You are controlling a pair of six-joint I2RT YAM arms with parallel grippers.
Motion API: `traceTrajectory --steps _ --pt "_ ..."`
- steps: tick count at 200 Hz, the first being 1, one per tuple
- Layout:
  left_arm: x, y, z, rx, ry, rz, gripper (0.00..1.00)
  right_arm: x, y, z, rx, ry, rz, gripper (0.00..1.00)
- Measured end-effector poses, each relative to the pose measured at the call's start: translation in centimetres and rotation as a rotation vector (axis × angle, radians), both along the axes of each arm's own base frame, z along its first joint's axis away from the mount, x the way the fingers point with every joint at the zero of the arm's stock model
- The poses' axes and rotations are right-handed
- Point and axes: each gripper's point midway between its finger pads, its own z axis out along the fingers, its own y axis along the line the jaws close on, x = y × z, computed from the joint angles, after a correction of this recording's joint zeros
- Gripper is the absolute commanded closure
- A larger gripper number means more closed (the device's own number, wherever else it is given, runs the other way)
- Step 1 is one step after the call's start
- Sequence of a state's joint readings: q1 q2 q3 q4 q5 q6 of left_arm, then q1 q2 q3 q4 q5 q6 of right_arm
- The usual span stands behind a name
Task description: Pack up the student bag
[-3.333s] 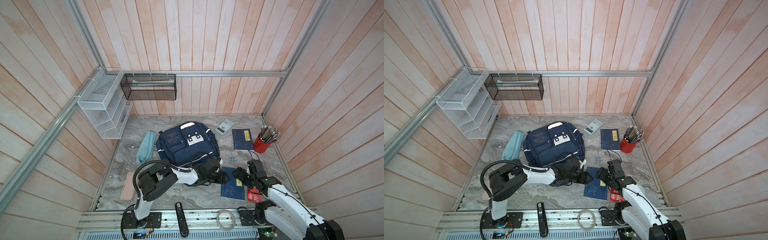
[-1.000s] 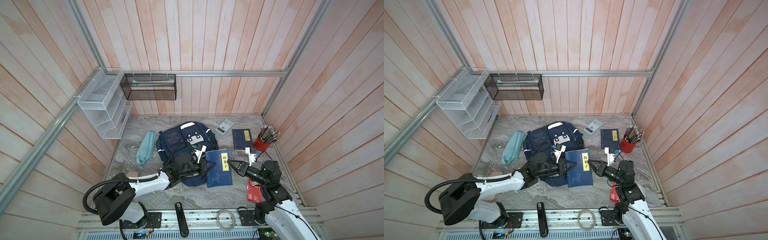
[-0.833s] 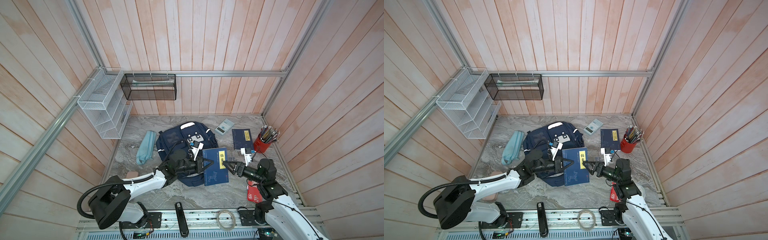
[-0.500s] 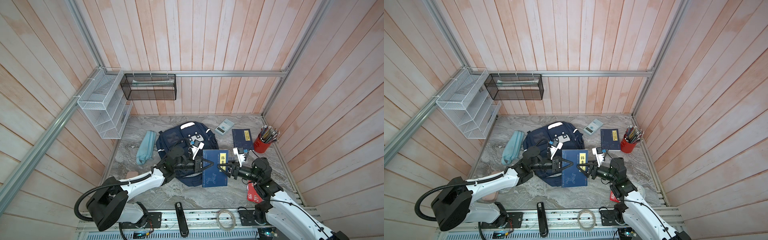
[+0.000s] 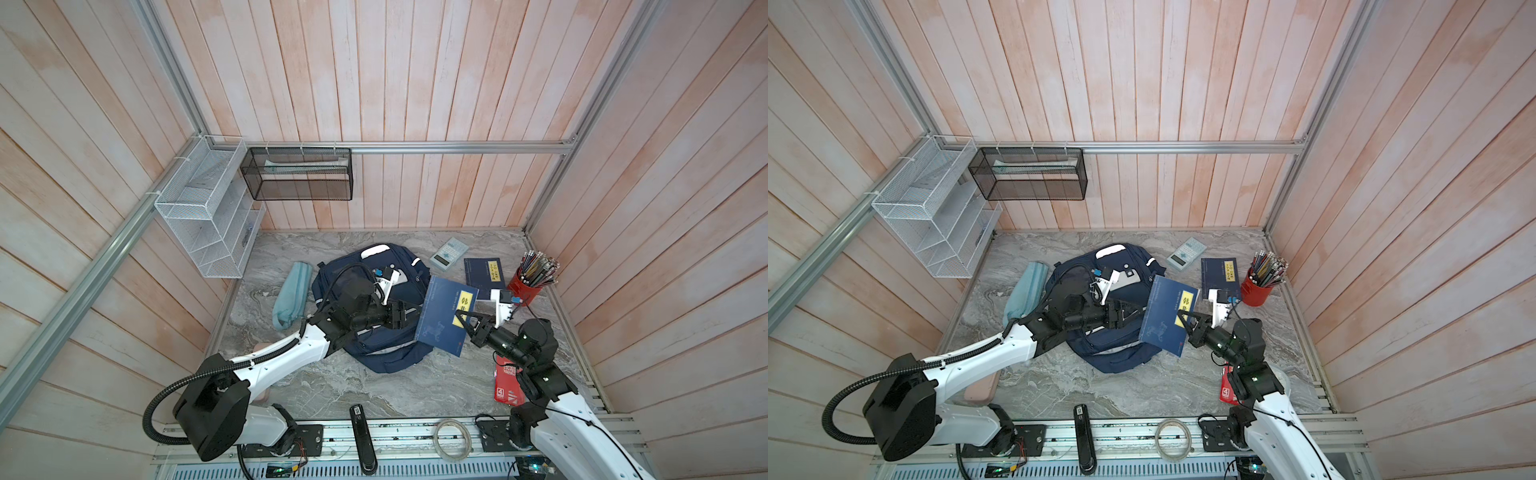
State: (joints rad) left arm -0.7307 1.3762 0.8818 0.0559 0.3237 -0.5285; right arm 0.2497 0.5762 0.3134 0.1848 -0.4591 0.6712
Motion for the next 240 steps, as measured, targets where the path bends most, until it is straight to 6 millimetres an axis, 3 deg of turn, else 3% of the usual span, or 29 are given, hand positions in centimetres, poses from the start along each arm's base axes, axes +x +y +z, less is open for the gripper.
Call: traceTrajectory --steps 7,20,51,71,91,100,106,113,117,167,192,225,240 --pt "0.8 0.6 -0.7 0.053 -0.011 0.040 0.50 0.6 -1.4 0.0 -0.007 0.013 -0.072 1.00" --pt "2.1 1.4 -2.4 0.155 -0.025 0.094 0.51 1.6 -3.6 -0.1 -0.023 0.046 -0.188 1.00" --pt "3.1 1.9 -8.6 0.435 -0.020 0.112 0.43 2.6 -6.9 -1.3 -0.040 0.110 -0.325 1.00" --pt "3.2 1.1 -11.7 0.600 -0.042 0.079 0.41 2.8 -7.3 -2.2 -0.037 0.140 -0.340 1.00" --pt "3.7 -0.3 -13.5 0.712 -0.076 0.054 0.41 2.7 -7.0 -3.6 -0.027 0.178 -0.323 1.00" --pt "4.1 -0.9 -13.8 0.737 -0.093 0.050 0.47 2.6 -6.9 -4.2 -0.025 0.196 -0.312 1.00" --pt "4.3 -1.1 -13.9 0.749 -0.102 0.046 0.61 2.5 -6.7 -4.6 -0.023 0.208 -0.303 1.00" --pt "4.6 -1.2 -13.9 0.755 -0.111 0.046 0.90 2.4 -6.5 -5.0 -0.021 0.217 -0.293 1.00" --pt "4.7 -1.3 -13.9 0.757 -0.113 0.051 1.00 2.3 -6.4 -5.2 -0.020 0.223 -0.288 1.00" --pt "5.2 -2.0 -11.5 0.729 -0.130 0.024 1.00 0.9 -4.9 -7.5 0.078 0.271 -0.204 1.00" --pt "5.5 -1.3 -8.2 0.631 -0.117 0.015 1.00 -0.3 -4.3 -9.2 0.131 0.329 -0.180 1.00" --pt "6.7 -0.2 -2.9 0.498 -0.141 0.039 1.00 -0.7 -4.0 -7.3 0.202 0.278 -0.165 1.00" --pt "7.0 -0.4 -1.4 0.460 -0.147 0.042 1.00 -0.7 -3.5 -6.6 0.271 0.271 -0.140 1.00"
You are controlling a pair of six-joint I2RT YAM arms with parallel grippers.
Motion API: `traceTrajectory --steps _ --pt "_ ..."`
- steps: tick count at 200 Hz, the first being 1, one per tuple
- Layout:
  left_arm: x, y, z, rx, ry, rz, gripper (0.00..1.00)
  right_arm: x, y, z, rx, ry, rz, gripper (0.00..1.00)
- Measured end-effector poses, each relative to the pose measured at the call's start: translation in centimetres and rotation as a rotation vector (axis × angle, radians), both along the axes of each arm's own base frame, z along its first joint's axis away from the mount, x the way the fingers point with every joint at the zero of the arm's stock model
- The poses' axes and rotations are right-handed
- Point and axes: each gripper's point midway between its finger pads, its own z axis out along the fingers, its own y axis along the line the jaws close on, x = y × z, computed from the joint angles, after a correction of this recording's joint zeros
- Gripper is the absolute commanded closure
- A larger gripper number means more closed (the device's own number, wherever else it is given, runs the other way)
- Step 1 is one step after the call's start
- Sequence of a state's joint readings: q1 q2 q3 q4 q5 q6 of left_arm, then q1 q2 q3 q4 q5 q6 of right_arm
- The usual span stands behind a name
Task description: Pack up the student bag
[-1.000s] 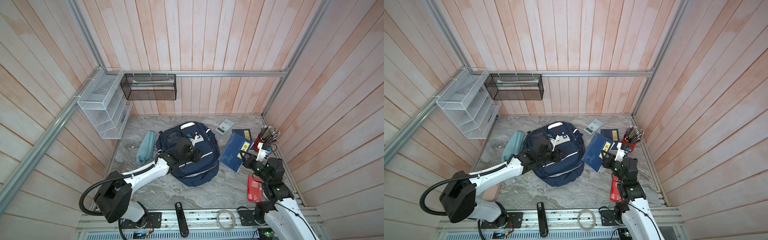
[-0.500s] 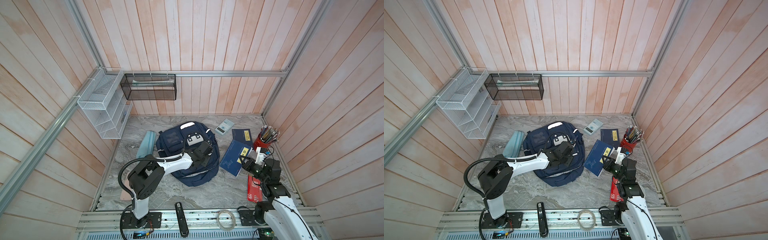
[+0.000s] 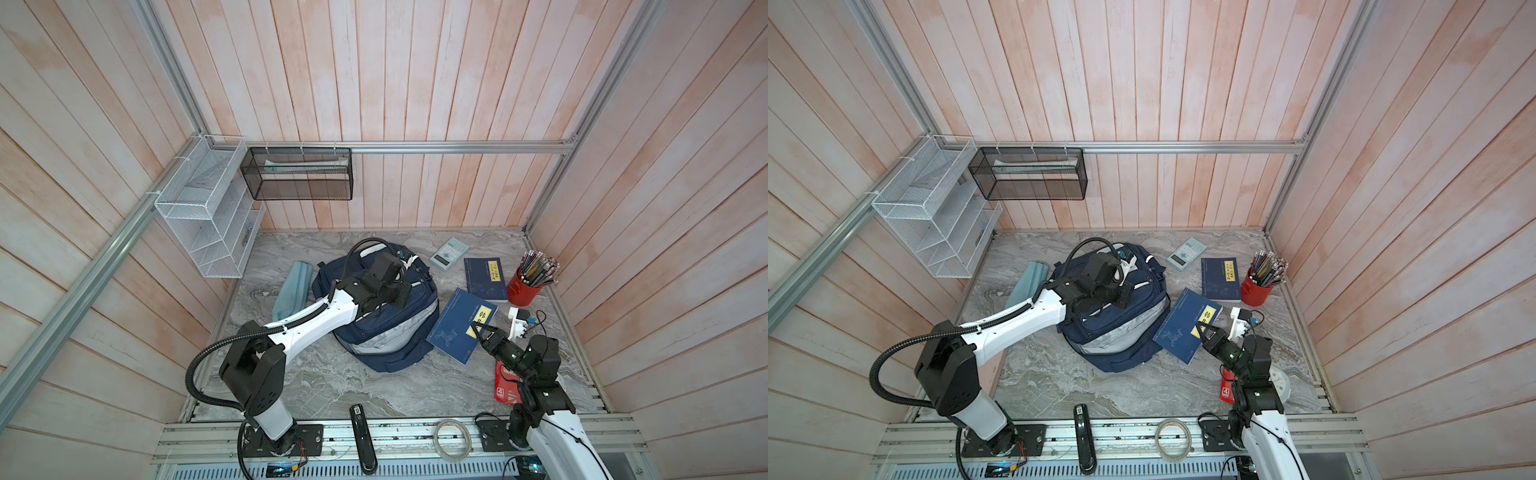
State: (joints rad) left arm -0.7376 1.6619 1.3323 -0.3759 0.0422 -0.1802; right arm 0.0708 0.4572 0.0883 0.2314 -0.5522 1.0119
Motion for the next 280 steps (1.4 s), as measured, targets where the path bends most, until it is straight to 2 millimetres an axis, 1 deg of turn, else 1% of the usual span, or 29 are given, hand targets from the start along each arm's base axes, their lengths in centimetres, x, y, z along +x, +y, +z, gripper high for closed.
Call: traceTrajectory --steps 15,34,56,65,76,94,117,139,157,167,175,183,193,200,215,236,249,257,273,274,280 --pt "0.0 -0.4 0.8 -0.028 0.009 -0.005 1.00 -0.1 1.2 -0.3 0.043 0.042 0.025 1.00" --pt "-0.1 -0.5 1.7 -0.053 0.035 0.007 1.00 -0.3 3.4 -1.4 0.069 0.114 0.076 1.00" --pt "0.3 -0.9 4.0 -0.109 0.039 0.019 1.00 0.1 6.0 -2.5 0.056 0.195 0.126 1.00" --pt "0.5 -1.1 4.9 -0.128 0.033 0.022 1.00 0.9 7.2 -2.3 0.048 0.215 0.148 1.00" --pt "0.5 -1.3 5.9 -0.148 0.031 0.018 1.00 2.2 8.7 -1.3 0.053 0.196 0.170 1.00" --pt "0.3 -1.6 6.4 -0.166 0.040 0.011 1.00 4.3 10.9 0.5 0.074 0.126 0.184 1.00" --pt "0.1 -1.7 6.3 -0.178 0.058 0.007 1.00 7.5 12.9 0.5 0.057 0.104 0.163 1.00" --pt "0.3 -1.6 6.3 -0.182 0.058 0.017 1.00 10.5 15.1 -0.8 0.033 0.091 0.137 1.00" --pt "0.5 -1.3 6.1 -0.179 0.061 0.027 1.00 12.0 16.5 -2.2 0.028 0.078 0.120 0.86" --pt "0.6 -1.1 5.8 -0.179 0.066 0.031 1.00 12.4 17.0 -3.1 0.036 0.085 0.117 0.74" --pt "0.5 -1.0 5.4 -0.177 0.074 0.033 1.00 12.7 17.4 -3.8 0.036 0.086 0.120 0.60" --pt "0.3 -0.9 5.0 -0.176 0.084 0.035 1.00 12.7 17.5 -4.3 0.038 0.093 0.121 0.50" --pt "0.2 -0.9 4.5 -0.178 0.095 0.036 1.00 12.8 17.5 -4.6 0.039 0.101 0.118 0.43" --pt "0.2 -0.9 4.1 -0.181 0.102 0.033 1.00 12.8 17.5 -4.6 0.036 0.098 0.119 0.42" --pt "0.1 -0.9 3.5 -0.189 0.113 0.034 1.00 12.7 17.5 -4.0 0.028 0.081 0.122 0.42" --pt "0.2 -0.8 3.0 -0.199 0.118 0.037 1.00 11.9 17.0 -3.2 -0.008 0.064 0.134 0.42" --pt "0.2 -0.9 2.9 -0.210 0.117 0.033 1.00 11.2 16.5 -2.9 -0.038 0.061 0.138 0.45" --pt "0.1 -1.0 2.9 -0.219 0.117 0.030 1.00 10.8 16.3 -2.9 -0.058 0.063 0.141 0.51" --pt "-0.2 -0.9 2.7 -0.228 0.120 0.025 1.00 10.5 16.3 -3.3 -0.103 0.062 0.160 0.72" --pt "-0.2 -0.9 2.7 -0.228 0.120 0.025 1.00 10.5 16.3 -3.3 -0.103 0.062 0.160 0.72" --pt "-0.3 -0.9 2.5 -0.229 0.124 0.024 1.00 10.4 16.4 -3.6 -0.117 0.065 0.166 0.80"
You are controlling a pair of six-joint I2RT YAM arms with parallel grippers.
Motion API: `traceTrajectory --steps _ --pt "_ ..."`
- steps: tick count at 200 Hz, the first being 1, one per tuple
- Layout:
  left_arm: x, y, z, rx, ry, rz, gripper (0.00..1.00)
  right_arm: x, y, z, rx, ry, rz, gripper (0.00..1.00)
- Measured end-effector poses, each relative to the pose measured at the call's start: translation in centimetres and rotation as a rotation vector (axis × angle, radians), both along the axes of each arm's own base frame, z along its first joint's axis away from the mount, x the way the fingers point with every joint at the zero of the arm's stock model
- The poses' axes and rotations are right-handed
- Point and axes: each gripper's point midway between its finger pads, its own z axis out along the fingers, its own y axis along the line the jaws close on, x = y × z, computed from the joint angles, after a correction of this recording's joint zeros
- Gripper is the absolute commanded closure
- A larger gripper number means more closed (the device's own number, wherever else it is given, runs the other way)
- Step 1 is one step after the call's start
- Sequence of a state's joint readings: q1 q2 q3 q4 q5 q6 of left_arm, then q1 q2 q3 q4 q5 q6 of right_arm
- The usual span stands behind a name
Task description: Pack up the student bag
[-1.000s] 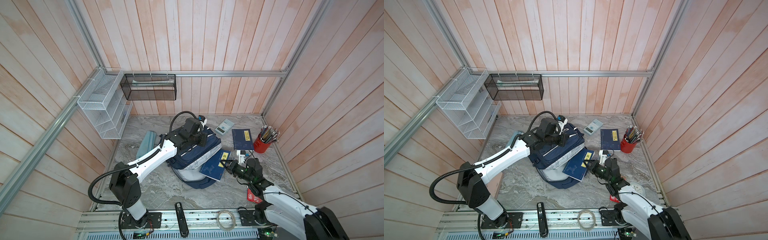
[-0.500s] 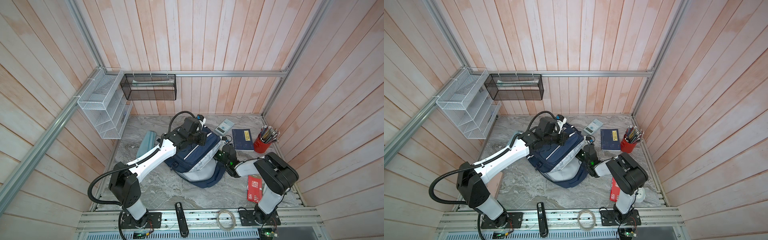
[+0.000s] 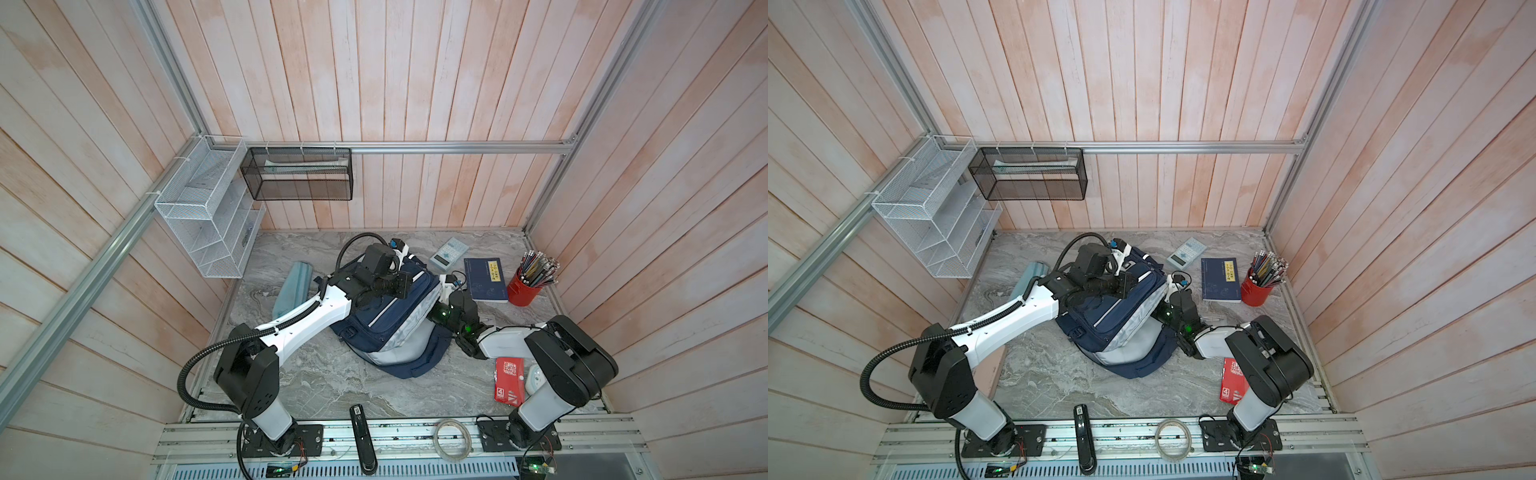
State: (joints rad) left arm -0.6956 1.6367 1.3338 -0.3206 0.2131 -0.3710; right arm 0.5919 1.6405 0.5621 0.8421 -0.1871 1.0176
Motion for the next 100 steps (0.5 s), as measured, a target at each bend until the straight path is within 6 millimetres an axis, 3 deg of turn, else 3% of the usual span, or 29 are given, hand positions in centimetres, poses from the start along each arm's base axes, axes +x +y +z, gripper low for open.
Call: traceTrajectory --steps 24,41,67,75,87,100 --pt "-0.2 0.0 -0.3 -0.005 0.018 -0.005 1.00 0.4 0.9 -1.6 -0.015 0.034 0.022 0.89" --pt "-0.3 -0.1 -0.3 -0.014 0.024 -0.006 1.00 0.8 2.2 -2.5 -0.022 0.048 0.041 0.88" --pt "-0.3 0.2 -0.2 -0.021 0.026 0.000 1.00 1.1 4.1 -1.9 -0.014 0.029 0.065 0.83" --pt "-0.3 0.3 -0.1 -0.021 0.026 0.003 1.00 0.9 4.3 -1.9 -0.013 0.029 0.070 0.78" --pt "-0.3 0.4 -0.2 -0.020 0.027 0.004 1.00 0.5 4.1 -2.4 -0.020 0.040 0.073 0.57" --pt "-0.4 0.5 -0.5 -0.016 0.032 0.003 1.00 -0.3 3.5 -2.9 -0.040 0.051 0.078 0.45"
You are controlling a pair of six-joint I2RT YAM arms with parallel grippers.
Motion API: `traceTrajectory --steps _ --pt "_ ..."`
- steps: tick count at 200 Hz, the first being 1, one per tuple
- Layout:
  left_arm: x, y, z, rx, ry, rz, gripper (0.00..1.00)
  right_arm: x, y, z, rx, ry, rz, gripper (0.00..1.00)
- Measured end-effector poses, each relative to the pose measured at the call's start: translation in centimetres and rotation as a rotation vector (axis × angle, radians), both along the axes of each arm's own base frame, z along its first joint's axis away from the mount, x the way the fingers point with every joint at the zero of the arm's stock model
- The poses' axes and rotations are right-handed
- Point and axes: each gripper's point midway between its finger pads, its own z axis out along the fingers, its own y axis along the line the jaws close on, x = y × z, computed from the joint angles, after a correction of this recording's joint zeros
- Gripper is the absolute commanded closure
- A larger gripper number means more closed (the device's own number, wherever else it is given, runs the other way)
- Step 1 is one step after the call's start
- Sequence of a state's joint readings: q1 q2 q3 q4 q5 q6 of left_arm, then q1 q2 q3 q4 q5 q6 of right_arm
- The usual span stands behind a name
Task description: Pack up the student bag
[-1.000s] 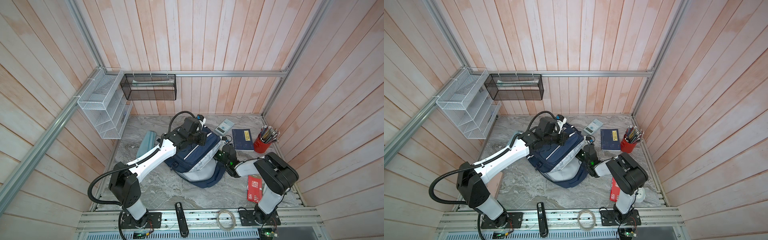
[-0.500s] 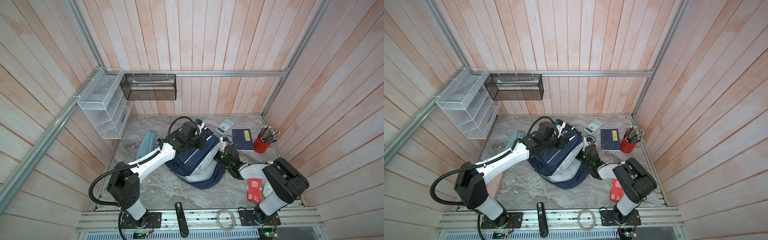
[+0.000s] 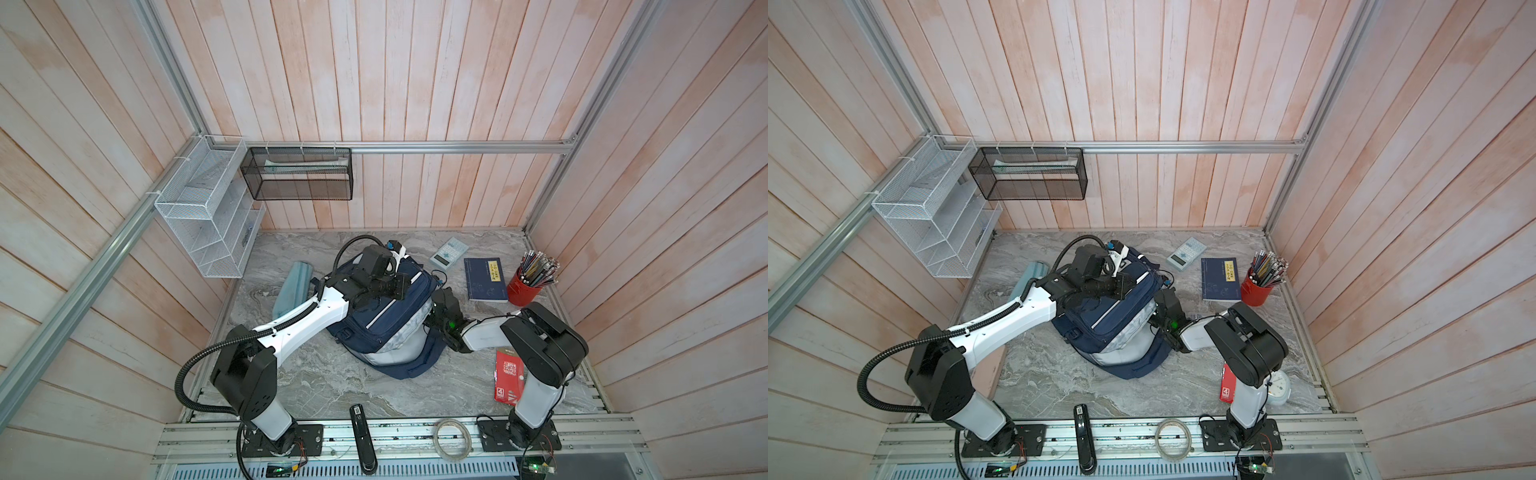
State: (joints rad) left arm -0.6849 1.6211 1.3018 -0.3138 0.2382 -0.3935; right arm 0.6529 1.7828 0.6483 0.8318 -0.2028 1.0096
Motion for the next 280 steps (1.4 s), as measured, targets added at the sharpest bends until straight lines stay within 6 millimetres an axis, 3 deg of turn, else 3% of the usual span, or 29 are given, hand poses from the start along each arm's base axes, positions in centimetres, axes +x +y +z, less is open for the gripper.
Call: traceTrajectory --steps 18,64,98,111,120,132,141,157,195,220,244,280 --pt "-0.2 0.1 -0.9 0.004 0.010 0.000 1.00 -1.3 -1.2 -0.2 -0.040 0.008 0.014 0.35" --pt "-0.4 -0.2 -1.4 -0.019 0.018 -0.002 1.00 -3.6 -3.7 1.2 -0.149 0.004 0.029 0.35" --pt "-0.4 -0.3 -1.5 -0.030 0.021 -0.002 0.96 -5.2 -8.0 3.0 -0.209 -0.030 -0.047 0.33" --pt "-0.6 -0.3 -1.8 -0.033 0.033 -0.003 0.83 -5.3 -10.0 4.0 -0.236 -0.065 -0.101 0.19" --pt "-0.6 -0.5 -1.8 -0.037 0.034 -0.011 0.66 -5.1 -11.1 4.8 -0.248 -0.087 -0.139 0.03" --pt "-0.6 -0.8 -1.6 -0.056 0.042 -0.015 0.37 -4.6 -12.5 5.5 -0.279 -0.117 -0.173 0.02" --pt "-0.6 -1.2 -1.5 -0.064 0.047 -0.025 0.22 -3.9 -13.9 5.4 -0.313 -0.115 -0.206 0.02" --pt "-0.1 -2.5 -0.8 -0.082 0.050 -0.042 0.13 -1.9 -16.2 5.2 -0.384 -0.097 -0.261 0.02" --pt "1.1 -7.0 1.1 -0.127 0.019 -0.101 0.09 5.1 -21.9 6.0 -0.524 -0.109 -0.419 0.02" --pt "1.1 -9.8 1.0 -0.137 0.014 -0.139 0.08 10.2 -25.0 5.2 -0.645 -0.087 -0.497 0.02" --pt "1.1 -11.9 -0.3 -0.142 0.026 -0.162 0.08 14.2 -26.6 2.8 -0.765 -0.044 -0.513 0.02" --pt "0.9 -12.5 -1.7 -0.155 0.052 -0.168 0.08 19.3 -27.3 0.6 -0.894 0.008 -0.474 0.02"
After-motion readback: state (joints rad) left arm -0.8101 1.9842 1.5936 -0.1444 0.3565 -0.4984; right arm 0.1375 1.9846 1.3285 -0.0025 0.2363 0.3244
